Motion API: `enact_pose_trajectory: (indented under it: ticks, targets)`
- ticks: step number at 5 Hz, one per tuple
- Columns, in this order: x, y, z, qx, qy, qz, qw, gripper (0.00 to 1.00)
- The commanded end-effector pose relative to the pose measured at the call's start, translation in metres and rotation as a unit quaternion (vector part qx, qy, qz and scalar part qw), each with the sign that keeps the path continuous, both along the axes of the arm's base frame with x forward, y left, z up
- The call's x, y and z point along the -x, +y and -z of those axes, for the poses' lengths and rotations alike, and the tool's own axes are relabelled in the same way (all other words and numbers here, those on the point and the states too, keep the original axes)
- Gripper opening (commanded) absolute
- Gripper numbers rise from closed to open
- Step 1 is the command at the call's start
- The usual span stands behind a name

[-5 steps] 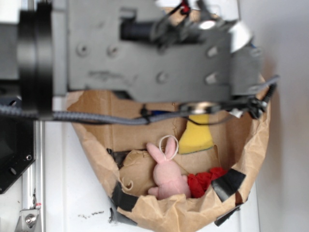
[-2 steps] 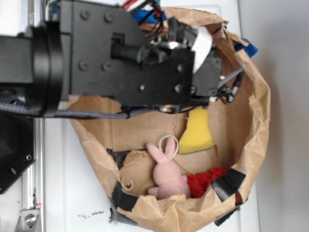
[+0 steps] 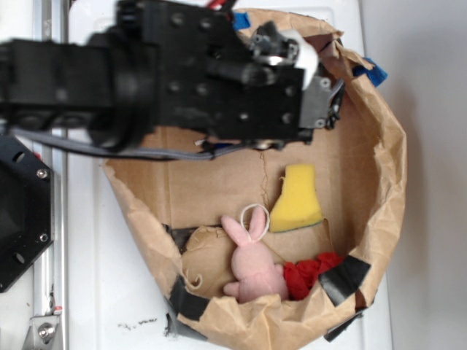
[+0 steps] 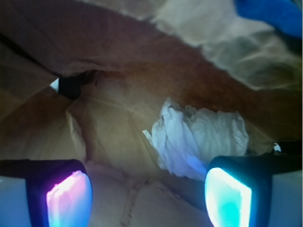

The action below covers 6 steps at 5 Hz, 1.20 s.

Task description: Grab the white paper.

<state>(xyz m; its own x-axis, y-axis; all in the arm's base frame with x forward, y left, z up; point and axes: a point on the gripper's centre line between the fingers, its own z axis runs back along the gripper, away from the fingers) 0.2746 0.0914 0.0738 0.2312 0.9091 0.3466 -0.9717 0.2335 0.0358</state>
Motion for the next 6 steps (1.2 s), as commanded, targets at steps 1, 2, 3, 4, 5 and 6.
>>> enact_pose_trajectory:
  ticks: [1, 2, 3, 4, 5, 6]
  targets:
    - [0.006, 0.032, 0.000, -0.018, -0.012, -0.046, 0.999, 1.00]
    - [0.013, 0.027, 0.013, -0.023, 0.004, -0.024, 0.999, 1.00]
    - [0.014, 0.024, 0.019, -0.028, 0.009, -0.022, 0.999, 1.00]
    - [0.012, 0.024, 0.018, -0.028, 0.008, -0.020, 0.999, 1.00]
    - [0.010, 0.024, 0.014, -0.021, 0.007, -0.019, 1.000, 1.00]
    - [0.010, 0.027, 0.011, -0.019, 0.012, -0.026, 0.999, 1.00]
